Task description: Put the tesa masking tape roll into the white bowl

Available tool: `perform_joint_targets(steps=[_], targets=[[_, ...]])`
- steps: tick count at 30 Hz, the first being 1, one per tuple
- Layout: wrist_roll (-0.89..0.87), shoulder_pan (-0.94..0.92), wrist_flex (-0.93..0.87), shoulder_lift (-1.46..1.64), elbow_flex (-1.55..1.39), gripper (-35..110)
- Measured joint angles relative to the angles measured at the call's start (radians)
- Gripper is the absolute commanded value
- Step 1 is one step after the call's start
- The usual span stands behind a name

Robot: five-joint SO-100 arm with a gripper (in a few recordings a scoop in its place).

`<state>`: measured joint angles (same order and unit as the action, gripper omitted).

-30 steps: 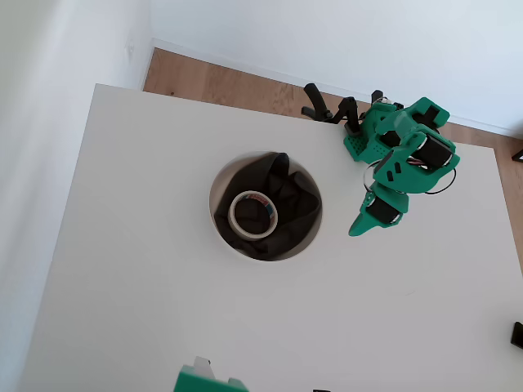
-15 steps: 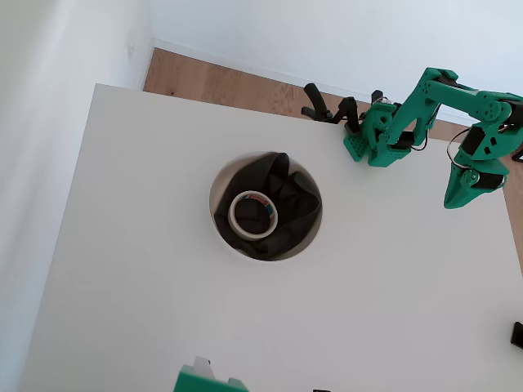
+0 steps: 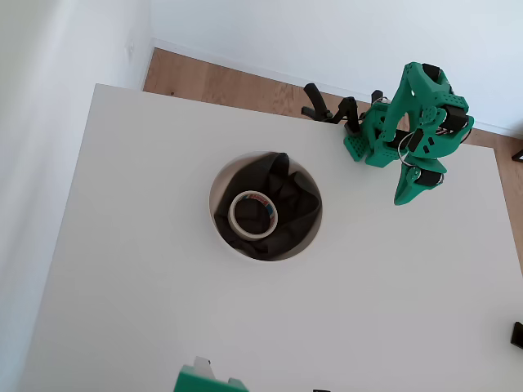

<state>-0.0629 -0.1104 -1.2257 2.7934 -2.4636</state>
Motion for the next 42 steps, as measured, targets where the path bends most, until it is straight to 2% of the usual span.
perform_joint_targets(steps=[3, 9, 18, 25, 42], targets=[[0.003, 0.005, 0.028, 0.101, -0.101, -8], [-0.041, 0.080, -0.032, 0.301, -0.215, -8], [-0.028, 0.086, -0.115, 0.558, -0.356, -8], [-0.031, 0.107, -0.112, 0.589, -0.442, -8], [-0.025, 0.101, -0.150, 0.592, -0.445, -8]])
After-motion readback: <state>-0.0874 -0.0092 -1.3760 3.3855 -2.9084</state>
